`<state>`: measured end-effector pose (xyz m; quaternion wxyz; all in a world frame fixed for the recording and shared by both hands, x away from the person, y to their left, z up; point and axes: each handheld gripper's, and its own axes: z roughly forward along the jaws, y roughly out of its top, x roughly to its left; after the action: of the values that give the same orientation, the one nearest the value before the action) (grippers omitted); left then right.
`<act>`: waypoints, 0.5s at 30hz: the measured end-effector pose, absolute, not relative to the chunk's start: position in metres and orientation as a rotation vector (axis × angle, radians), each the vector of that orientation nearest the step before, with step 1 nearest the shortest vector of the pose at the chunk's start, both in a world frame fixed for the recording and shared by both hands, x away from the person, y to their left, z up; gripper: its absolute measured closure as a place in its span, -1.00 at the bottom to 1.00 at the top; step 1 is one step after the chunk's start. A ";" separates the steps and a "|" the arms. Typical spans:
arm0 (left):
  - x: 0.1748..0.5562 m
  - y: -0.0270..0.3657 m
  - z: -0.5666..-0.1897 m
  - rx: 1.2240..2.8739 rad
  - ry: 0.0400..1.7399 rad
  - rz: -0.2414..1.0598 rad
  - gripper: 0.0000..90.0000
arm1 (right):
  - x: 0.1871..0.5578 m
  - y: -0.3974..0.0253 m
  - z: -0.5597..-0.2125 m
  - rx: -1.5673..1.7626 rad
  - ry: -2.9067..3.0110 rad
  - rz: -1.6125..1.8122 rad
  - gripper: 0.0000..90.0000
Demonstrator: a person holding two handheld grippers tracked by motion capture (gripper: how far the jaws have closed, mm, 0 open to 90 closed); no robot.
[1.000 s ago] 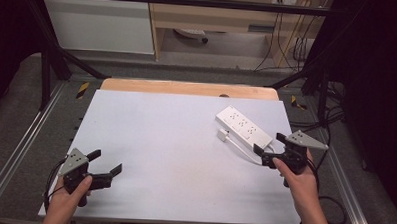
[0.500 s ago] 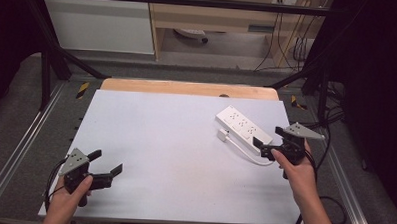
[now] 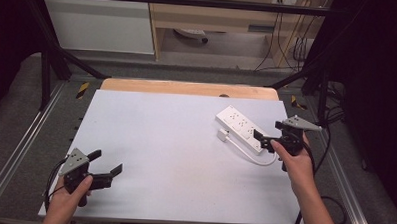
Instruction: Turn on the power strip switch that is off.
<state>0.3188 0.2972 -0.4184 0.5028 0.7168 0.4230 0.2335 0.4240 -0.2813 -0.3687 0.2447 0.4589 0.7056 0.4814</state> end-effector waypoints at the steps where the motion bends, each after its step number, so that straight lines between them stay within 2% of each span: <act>1: 0.319 0.297 -0.418 1.731 1.022 0.564 -0.88 | 0.425 -0.281 -0.369 1.259 1.924 1.314 -0.91; 15: 0.319 0.298 -0.418 1.738 1.019 0.568 -0.88 | 0.442 -0.277 -0.383 1.298 1.960 1.249 -0.88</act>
<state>0.3190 0.2976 -0.4184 0.5006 0.7187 0.4214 0.2351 0.4422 -0.2766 -0.3825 0.2375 0.4737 0.7153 0.4556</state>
